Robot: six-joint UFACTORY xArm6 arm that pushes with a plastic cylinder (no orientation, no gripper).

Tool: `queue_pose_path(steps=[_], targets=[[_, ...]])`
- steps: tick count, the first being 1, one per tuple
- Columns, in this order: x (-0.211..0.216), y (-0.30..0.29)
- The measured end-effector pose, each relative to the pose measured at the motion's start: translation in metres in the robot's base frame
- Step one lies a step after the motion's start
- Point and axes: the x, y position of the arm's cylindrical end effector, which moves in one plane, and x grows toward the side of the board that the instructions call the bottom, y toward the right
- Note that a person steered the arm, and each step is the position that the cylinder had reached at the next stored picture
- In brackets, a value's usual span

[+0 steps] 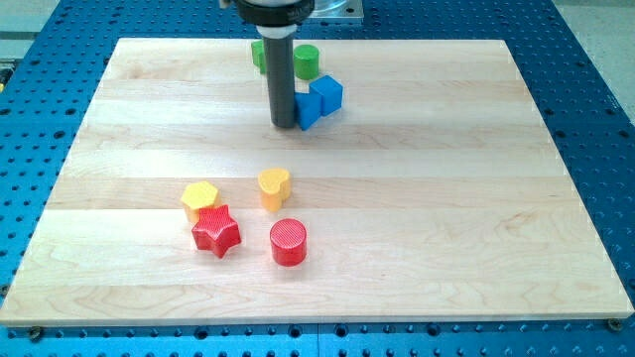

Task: Separate the blue blocks from each other

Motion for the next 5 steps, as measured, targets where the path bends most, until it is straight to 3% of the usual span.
queue_pose_path(steps=[1, 2, 3, 4, 5], targets=[[-0.039, -0.026], [-0.059, -0.015], [-0.049, 0.015], [-0.002, 0.052], [-0.005, 0.052]])
